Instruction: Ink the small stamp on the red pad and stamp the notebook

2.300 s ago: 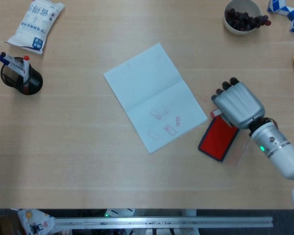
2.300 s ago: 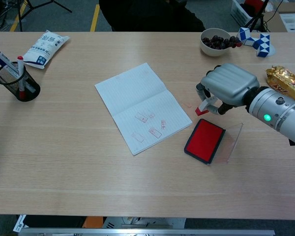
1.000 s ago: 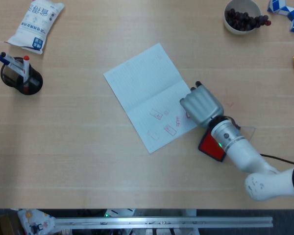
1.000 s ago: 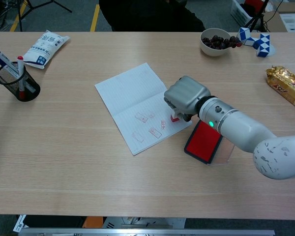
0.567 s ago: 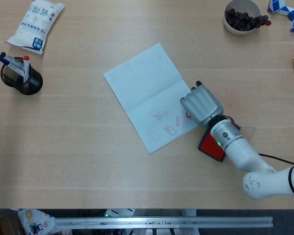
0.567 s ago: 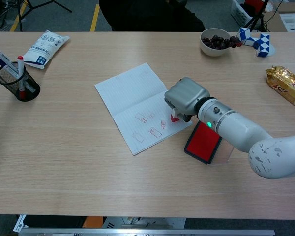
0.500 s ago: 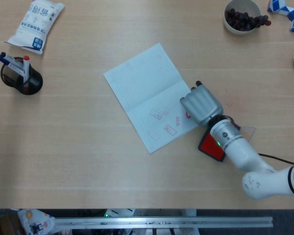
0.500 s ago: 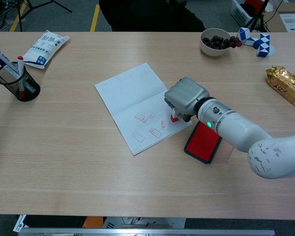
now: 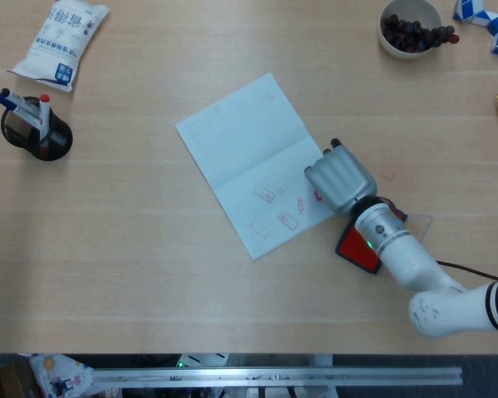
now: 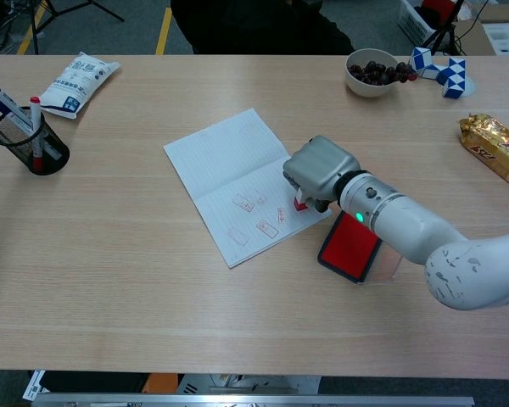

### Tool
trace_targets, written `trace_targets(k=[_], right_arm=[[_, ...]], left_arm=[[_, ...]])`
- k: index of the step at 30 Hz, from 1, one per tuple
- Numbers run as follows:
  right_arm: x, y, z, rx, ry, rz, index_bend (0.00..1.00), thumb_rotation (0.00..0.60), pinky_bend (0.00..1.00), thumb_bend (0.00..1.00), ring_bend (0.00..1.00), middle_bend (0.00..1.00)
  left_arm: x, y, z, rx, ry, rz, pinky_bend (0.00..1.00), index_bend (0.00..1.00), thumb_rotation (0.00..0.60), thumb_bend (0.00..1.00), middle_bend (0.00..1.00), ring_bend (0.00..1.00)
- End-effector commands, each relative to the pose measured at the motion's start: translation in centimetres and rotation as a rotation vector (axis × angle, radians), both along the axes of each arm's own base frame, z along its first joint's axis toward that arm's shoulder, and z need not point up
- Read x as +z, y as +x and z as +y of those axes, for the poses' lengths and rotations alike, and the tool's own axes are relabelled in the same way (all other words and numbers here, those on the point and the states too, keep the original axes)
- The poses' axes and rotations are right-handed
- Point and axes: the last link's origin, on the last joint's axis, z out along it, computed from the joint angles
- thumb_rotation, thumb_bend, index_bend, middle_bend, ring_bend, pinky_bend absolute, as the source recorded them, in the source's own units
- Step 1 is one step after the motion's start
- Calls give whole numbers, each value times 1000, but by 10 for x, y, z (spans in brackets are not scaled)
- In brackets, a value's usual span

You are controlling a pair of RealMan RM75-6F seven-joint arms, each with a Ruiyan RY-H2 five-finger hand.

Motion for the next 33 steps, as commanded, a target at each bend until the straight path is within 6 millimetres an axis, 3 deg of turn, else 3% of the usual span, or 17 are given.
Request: trace_targets(k=[1, 5, 13, 17, 33], right_arm=[[0, 0, 0, 0, 0, -1, 868, 600, 302, 520, 462, 640], [5, 3, -1, -1, -4, -23, 868, 600, 302, 520, 462, 640], [38, 13, -13, -18, -63, -106, 868, 600, 302, 520, 463, 640], [44, 16, -19, -28, -78, -120, 868, 600, 302, 521, 465, 640], [8, 23, -20, -11, -50, -51, 870, 600, 302, 522, 466, 642]], left_arm=[[0, 0, 0, 2, 0, 0, 123, 13, 600, 117, 154, 202], [1, -1, 0, 5, 3, -2, 123, 13, 600, 118, 154, 202], [1, 1, 0, -1, 1, -3, 123, 13, 600, 117, 154, 202], [1, 2, 0, -2, 0, -3, 123, 13, 600, 118, 154, 202], [2, 0, -2, 15, -3, 1, 123, 13, 600, 118, 154, 202]])
